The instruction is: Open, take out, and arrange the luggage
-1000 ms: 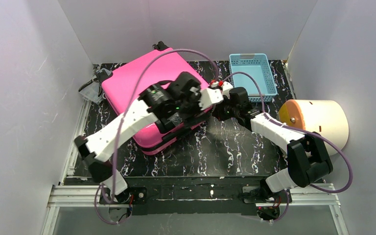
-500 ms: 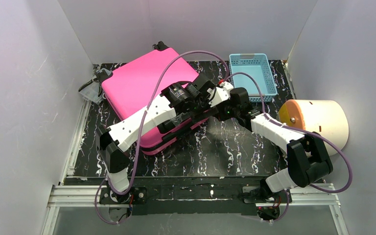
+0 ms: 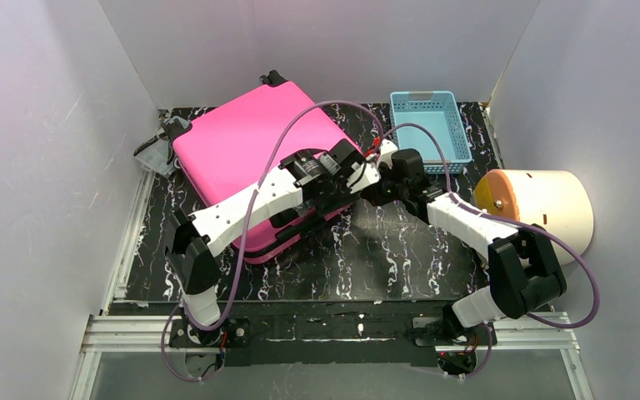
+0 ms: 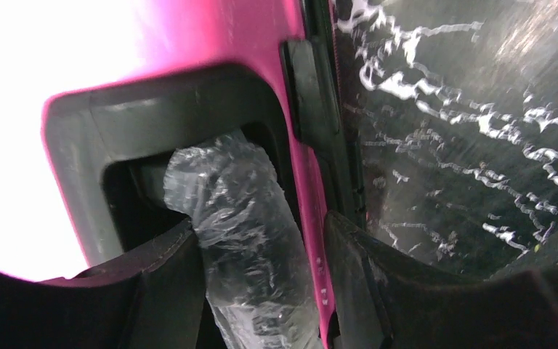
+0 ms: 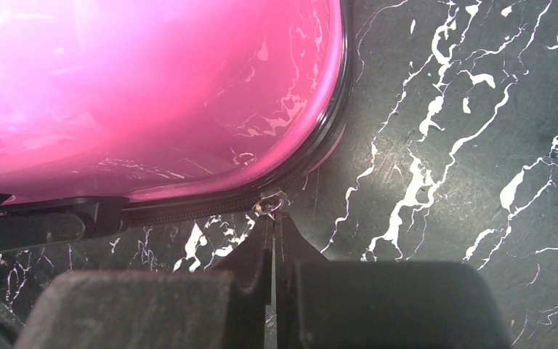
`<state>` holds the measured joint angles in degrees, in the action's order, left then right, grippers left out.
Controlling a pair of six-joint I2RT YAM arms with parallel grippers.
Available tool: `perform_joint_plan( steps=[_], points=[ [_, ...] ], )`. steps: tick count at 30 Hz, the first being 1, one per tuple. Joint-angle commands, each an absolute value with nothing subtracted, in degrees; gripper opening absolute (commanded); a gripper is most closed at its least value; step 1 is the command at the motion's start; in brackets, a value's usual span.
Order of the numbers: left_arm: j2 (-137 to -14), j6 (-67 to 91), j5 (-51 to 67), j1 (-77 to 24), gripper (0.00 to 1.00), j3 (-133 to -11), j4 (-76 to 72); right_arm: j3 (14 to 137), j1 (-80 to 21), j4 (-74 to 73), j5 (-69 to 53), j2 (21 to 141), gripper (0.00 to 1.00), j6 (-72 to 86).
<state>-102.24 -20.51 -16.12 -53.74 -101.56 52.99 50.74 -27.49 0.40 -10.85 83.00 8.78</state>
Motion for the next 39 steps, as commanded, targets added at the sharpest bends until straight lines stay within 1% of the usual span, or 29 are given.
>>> perform_joint_plan(
  steps=[1, 4, 5, 6, 7, 8, 9, 16, 20, 21, 24, 27, 30, 35, 39],
  points=[
    [-102.4, -19.7, -14.4, -53.3, 0.54, -97.2, 56.2, 52.3, -27.2, 5.3, -11.9, 82.6, 0.01, 9.0],
    [-102.3, -21.4, -15.1, -53.2, 0.52, -94.5, 53.8, 52.1, -27.2, 5.8, -12.2, 82.5, 0.01, 9.1],
    [-102.1, -21.9, -14.9, -53.2, 0.48, -93.9, 53.1, 52.2, -27.2, 5.9, -12.2, 82.6, 0.01, 9.2],
    [-102.0, -22.0, -14.6, -53.2, 0.4, -93.8, 52.9, 52.2, -27.2, 5.9, -12.4, 82.7, 0.01, 9.2],
    [-101.7, -22.1, -14.0, -53.2, 0.27, -93.8, 52.9, 52.3, -27.2, 5.8, -12.4, 82.8, 0.01, 9.3],
    [-101.2, -22.0, -13.4, -53.2, 0.1, -93.8, 52.8, 52.4, -27.2, 5.6, -12.2, 82.9, 0.01, 9.2],
    [-100.4, -21.9, -12.7, -53.2, 0.0, -93.7, 53.0, 52.7, -27.2, 5.1, -12.0, 83.1, 0.01, 8.9],
    [-91.4, -24.4, -4.7, -53.2, 0.0, -90.5, 58.0, 56.3, -26.3, 0.1, -6.5, 83.8, 0.01, 3.4],
    [-83.9, -29.1, -1.4, -53.2, 0.0, -83.8, 61.2, 57.5, -26.2, -1.9, -2.6, 82.8, 0.01, 0.1],
    [-79.1, -32.4, 1.3, -53.2, 0.0, -79.2, 63.8, 57.8, -26.2, -1.6, -3.3, 83.8, 0.01, 0.1],
    [-75.2, -35.6, 6.8, -53.2, 0.0, -76.7, 68.7, 58.1, -26.2, -1.8, -3.9, 85.1, 0.01, 0.1],
    [-70.7, -39.8, 10.5, -53.2, 0.0, -74.8, 73.4, 57.5, -26.2, -0.6, -5.3, 84.8, 0.01, -1.6],
    [-66.7, -46.1, 11.3, -53.3, 0.0, -73.0, 76.7, 55.7, -26.3, 5.7, -9.4, 84.1, 0.01, -0.5],
    [-60.7, -55.6, 13.0, -53.3, 0.0, -72.3, 78.1, 57.0, -26.2, 10.5, -8.3, 85.9, 0.01, 3.2],
    [-57.3, -62.0, 14.8, -53.3, 0.0, -72.1, 78.6, 62.0, -26.2, 11.6, -4.5, 91.6, 0.01, 4.6]
  ],
)
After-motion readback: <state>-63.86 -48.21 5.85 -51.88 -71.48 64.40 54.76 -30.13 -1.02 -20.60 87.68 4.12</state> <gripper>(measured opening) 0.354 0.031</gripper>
